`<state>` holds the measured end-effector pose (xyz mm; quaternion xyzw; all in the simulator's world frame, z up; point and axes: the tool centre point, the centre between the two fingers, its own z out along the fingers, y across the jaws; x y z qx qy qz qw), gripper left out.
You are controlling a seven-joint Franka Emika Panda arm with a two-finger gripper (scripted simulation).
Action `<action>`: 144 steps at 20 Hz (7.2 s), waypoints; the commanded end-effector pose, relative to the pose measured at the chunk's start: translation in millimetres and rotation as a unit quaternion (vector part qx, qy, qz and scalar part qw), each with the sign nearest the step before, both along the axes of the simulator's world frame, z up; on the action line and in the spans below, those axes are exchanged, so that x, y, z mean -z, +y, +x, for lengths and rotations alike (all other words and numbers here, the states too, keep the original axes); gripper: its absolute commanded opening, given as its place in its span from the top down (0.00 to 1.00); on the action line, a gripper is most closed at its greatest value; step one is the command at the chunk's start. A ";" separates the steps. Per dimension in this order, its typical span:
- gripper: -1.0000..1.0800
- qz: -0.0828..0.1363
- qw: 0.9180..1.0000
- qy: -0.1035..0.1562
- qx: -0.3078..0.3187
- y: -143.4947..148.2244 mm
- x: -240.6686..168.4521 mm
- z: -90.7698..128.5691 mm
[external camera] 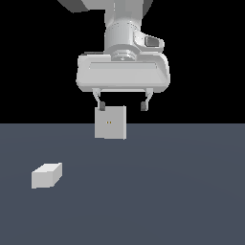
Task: Plug the charger into the wall socket.
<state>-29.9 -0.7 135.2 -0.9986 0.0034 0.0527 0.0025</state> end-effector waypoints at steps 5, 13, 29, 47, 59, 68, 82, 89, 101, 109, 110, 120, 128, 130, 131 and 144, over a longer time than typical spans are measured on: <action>0.04 0.000 1.000 -0.002 -0.001 2.1 1.0 -1.1; 0.04 0.001 1.000 -0.021 -0.010 18.4 8.9 -9.7; 0.04 0.007 0.993 -0.104 -0.051 88.6 47.2 -45.7; 0.04 0.008 0.986 -0.150 -0.073 126.5 73.1 -62.4; 0.04 0.008 0.986 -0.149 -0.073 126.2 103.5 -63.3; 0.04 0.008 0.986 -0.150 -0.073 126.3 123.4 -62.9; 1.00 0.007 0.986 -0.150 -0.069 126.0 121.8 -61.3; 1.00 0.002 0.988 -0.150 -0.030 121.5 107.3 -42.7; 1.00 -0.019 0.982 -0.149 0.113 89.1 54.9 22.7; 1.00 -0.029 0.974 -0.148 0.169 69.6 35.6 45.5; 1.00 -0.029 0.974 -0.147 0.172 68.4 34.6 46.7; 1.00 -0.029 0.974 -0.147 0.172 67.7 35.2 46.6; 1.00 -0.029 0.974 -0.147 0.172 64.0 35.4 55.9; 1.00 -0.029 0.974 -0.147 0.172 61.7 35.4 61.9; 1.00 -0.029 0.974 -0.147 0.172 60.3 35.4 65.4; 1.00 -0.029 0.974 -0.147 0.172 50.4 35.2 93.4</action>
